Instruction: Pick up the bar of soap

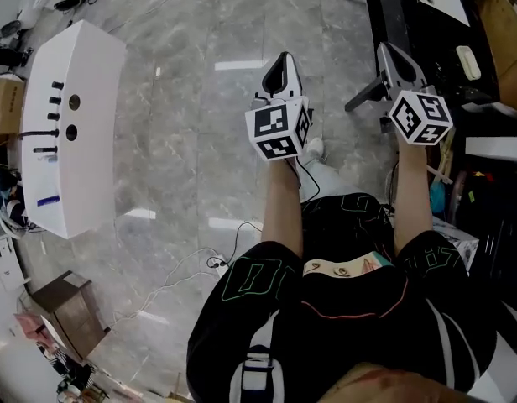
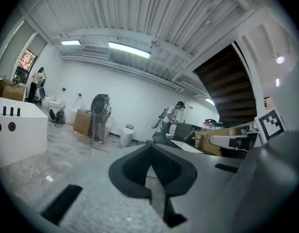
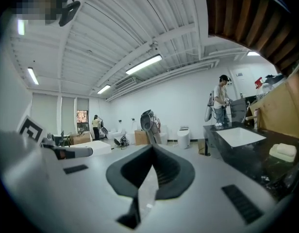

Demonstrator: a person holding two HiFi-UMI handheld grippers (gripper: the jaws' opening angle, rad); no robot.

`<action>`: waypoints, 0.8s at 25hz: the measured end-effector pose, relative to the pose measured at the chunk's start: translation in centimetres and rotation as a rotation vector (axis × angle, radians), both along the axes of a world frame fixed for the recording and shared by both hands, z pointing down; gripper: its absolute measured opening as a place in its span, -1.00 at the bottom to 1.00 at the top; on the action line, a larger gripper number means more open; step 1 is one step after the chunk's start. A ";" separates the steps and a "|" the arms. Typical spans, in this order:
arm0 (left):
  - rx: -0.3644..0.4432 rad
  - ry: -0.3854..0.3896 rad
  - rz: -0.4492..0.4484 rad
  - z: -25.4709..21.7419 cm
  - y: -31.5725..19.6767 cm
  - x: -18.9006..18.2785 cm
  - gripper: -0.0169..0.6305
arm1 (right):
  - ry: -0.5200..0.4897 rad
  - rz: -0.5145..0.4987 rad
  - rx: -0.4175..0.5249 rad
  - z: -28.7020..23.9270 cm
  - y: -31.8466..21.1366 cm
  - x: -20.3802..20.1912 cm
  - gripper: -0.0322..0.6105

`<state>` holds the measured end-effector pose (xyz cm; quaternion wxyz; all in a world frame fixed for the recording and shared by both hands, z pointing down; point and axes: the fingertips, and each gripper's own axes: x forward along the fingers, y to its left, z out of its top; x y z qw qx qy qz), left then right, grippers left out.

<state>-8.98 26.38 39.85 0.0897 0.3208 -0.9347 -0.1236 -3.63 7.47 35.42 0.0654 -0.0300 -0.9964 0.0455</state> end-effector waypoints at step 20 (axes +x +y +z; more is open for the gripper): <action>-0.136 -0.005 0.097 -0.7 -13.3 -12.7 -0.92 | -0.028 0.071 -0.104 0.4 -12.8 -11.9 -0.88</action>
